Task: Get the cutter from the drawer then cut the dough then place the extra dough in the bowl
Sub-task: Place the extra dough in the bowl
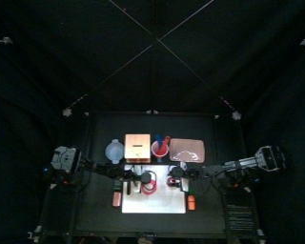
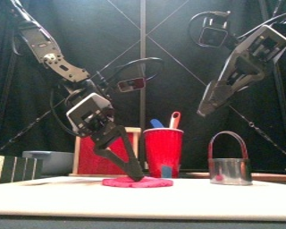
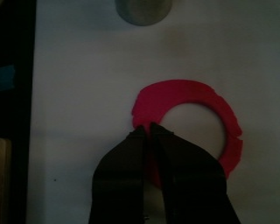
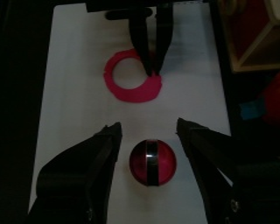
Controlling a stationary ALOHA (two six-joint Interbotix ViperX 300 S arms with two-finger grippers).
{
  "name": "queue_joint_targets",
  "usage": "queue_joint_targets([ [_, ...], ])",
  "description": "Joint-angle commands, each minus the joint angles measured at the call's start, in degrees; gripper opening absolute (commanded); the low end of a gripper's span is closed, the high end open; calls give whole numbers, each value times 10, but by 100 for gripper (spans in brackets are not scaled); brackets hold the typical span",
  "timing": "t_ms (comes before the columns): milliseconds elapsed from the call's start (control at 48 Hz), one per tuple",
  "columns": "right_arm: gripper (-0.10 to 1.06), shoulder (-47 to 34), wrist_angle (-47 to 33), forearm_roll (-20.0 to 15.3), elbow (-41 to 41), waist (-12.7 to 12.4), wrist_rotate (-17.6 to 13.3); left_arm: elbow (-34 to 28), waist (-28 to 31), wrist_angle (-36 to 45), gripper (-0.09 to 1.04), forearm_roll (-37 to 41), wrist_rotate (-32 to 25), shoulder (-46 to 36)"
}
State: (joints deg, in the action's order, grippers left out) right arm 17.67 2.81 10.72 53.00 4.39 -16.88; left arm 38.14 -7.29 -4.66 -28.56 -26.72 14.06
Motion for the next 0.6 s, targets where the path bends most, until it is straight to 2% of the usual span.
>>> queue_joint_targets([
  [21, 88, 12, -4, -4, -10, -1, -1, -9, -11, -4, 43, 1, 1, -23],
  [312, 88, 12, -4, -3, -10, -3, 0, -3, -4, -53, 43, 15, 0, -133],
  [479, 88, 12, -5, -2, -11, -4, 0, 40, 4, -114, 43, 29, -1, -213],
  [604, 88, 12, -4, -1, -11, -4, 0, 86, 33, -153, 43, 30, -1, -272],
])
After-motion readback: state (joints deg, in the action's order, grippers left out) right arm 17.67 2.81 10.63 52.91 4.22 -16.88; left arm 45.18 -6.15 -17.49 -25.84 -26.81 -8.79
